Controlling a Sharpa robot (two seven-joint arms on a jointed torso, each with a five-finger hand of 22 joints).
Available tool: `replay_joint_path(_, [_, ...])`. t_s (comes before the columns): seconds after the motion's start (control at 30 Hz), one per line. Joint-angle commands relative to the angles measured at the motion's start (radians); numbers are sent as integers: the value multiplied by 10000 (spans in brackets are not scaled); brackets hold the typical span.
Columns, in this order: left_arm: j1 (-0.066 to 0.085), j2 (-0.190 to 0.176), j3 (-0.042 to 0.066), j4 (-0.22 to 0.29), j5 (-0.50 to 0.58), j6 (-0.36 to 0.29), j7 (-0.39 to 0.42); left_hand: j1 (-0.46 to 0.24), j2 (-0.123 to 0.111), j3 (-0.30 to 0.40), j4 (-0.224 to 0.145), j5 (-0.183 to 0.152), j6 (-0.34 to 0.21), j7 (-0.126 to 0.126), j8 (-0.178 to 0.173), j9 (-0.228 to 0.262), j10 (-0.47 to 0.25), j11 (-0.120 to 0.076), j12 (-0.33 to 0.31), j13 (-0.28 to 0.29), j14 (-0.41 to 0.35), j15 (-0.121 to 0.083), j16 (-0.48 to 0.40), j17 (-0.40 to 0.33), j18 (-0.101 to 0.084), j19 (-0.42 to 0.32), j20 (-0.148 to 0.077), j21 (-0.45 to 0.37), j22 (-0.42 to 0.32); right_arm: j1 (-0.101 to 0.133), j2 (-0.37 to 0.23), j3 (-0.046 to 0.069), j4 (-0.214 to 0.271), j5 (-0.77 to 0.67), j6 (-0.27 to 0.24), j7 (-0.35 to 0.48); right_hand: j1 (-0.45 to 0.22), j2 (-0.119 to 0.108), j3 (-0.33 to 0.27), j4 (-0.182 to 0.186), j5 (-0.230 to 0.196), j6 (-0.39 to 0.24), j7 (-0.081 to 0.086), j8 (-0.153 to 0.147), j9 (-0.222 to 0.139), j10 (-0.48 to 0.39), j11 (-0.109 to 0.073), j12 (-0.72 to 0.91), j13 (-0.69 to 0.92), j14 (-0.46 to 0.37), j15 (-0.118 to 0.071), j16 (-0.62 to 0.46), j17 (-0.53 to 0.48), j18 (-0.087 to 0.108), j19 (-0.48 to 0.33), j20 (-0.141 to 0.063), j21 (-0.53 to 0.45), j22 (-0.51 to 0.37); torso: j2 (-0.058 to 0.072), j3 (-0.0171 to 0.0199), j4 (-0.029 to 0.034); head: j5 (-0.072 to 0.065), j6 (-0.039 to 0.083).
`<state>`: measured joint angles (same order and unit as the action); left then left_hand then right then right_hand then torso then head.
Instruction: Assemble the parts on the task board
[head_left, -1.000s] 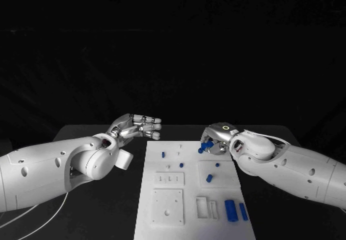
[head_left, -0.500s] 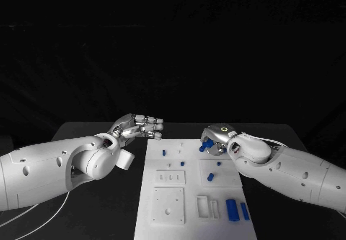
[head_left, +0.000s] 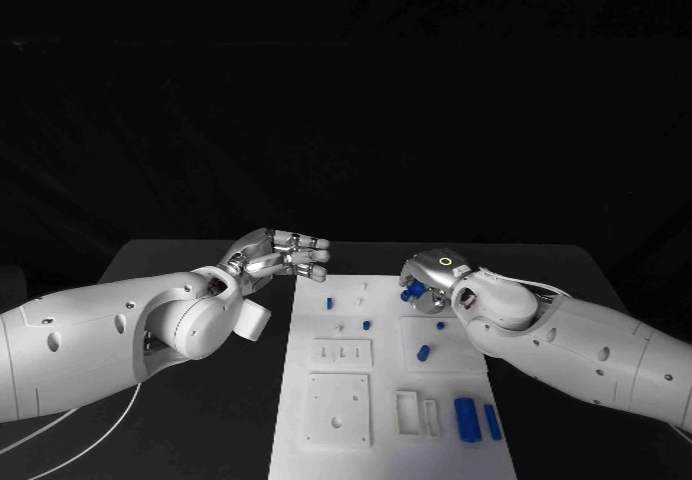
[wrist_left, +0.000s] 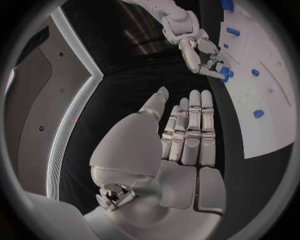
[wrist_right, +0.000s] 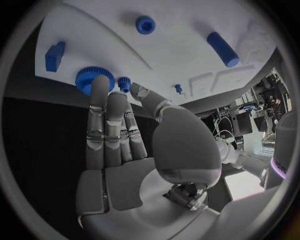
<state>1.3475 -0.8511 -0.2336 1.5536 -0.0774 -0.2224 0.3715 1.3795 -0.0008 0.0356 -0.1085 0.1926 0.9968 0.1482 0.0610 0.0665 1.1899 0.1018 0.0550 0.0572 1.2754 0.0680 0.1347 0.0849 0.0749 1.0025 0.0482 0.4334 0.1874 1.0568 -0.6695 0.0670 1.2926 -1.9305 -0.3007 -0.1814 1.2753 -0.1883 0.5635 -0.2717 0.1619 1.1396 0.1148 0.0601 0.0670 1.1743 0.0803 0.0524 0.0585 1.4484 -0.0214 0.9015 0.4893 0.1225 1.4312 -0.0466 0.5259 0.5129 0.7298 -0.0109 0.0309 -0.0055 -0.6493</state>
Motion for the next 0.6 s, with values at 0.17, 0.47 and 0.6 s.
replay_joint_path(0.17, [25,19,6,65,-42,197,47,-66,42,-67,-3,11,-99,11,17,9,-22,32,47,14,-86,6,45,-17,-27,-34,27,-2,-41,-15,82,4,-105,-187,33,-2,3,-82,166,7,-20,-96,-8,24,4,146,-24,51,4,-81,-16,101,-18,166,52,-10,-64,224,98,-22,39,-21,31])
replay_joint_path(0.47, [24,28,3,52,-42,216,23,-76,56,-100,1,5,-103,13,19,9,-30,36,47,14,-91,9,45,-19,-29,-30,30,-8,-73,-21,121,4,-175,-187,129,-9,-14,-48,266,34,-89,-26,0,27,7,184,-31,54,5,-88,-18,147,-24,157,54,-13,-117,405,164,-37,44,-55,50])
replay_joint_path(0.6, [23,35,1,36,-42,219,14,-76,56,-100,1,5,-103,13,19,9,-30,36,47,14,-91,9,45,-19,-29,-30,30,-8,-73,-26,135,4,-185,-188,179,7,-24,-10,304,52,-86,44,-17,27,9,276,-56,51,5,-86,-30,165,-24,150,56,-21,-141,462,182,-40,40,-53,49])
